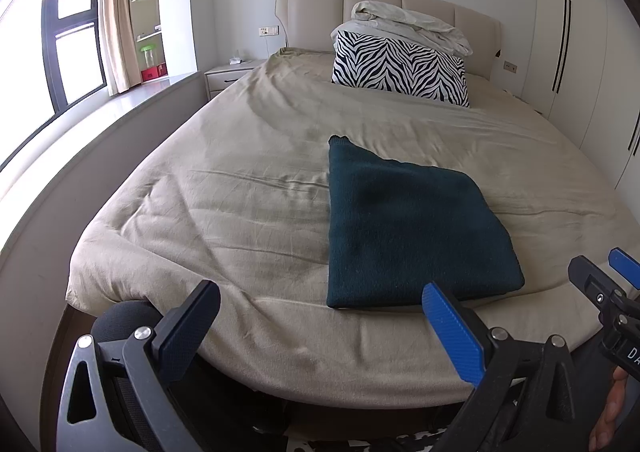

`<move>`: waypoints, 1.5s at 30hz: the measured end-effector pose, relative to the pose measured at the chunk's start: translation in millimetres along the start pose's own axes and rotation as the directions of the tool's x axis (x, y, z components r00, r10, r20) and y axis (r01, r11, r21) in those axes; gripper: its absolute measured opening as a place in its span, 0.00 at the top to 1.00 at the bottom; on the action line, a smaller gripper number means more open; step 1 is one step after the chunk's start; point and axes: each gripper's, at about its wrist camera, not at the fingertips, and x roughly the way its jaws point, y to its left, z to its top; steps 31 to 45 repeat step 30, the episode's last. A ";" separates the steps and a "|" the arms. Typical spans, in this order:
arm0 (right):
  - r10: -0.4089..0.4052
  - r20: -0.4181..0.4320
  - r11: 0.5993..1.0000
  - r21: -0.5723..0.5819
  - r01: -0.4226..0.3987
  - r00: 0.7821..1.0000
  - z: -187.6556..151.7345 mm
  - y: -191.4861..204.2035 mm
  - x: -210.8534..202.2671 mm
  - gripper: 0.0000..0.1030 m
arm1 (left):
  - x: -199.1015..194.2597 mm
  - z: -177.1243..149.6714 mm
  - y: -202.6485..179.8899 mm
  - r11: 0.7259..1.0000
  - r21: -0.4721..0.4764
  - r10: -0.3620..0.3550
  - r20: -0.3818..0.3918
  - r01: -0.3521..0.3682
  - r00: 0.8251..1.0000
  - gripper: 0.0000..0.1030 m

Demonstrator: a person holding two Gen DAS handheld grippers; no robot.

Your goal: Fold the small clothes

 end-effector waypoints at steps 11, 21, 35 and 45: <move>0.000 -0.001 1.000 0.000 0.000 1.000 0.2 -0.1 0.0 0.06 | -0.1 -0.3 0.5 1.000 0.001 0.000 -0.001 0.000 1.000 0.00; 0.000 -0.002 1.000 0.000 0.000 1.000 -0.7 -0.1 0.4 0.06 | 0.0 -1.6 0.6 1.000 -0.001 -0.002 -0.004 0.002 1.000 0.00; 0.001 -0.004 1.000 0.001 -0.001 1.000 -2.8 -1.1 1.6 0.06 | 1.4 -3.2 2.3 1.000 0.005 -0.003 0.000 0.003 1.000 0.00; 0.001 -0.004 1.000 0.001 -0.001 1.000 -2.8 -1.1 1.6 0.06 | 1.4 -3.2 2.3 1.000 0.005 -0.003 0.000 0.003 1.000 0.00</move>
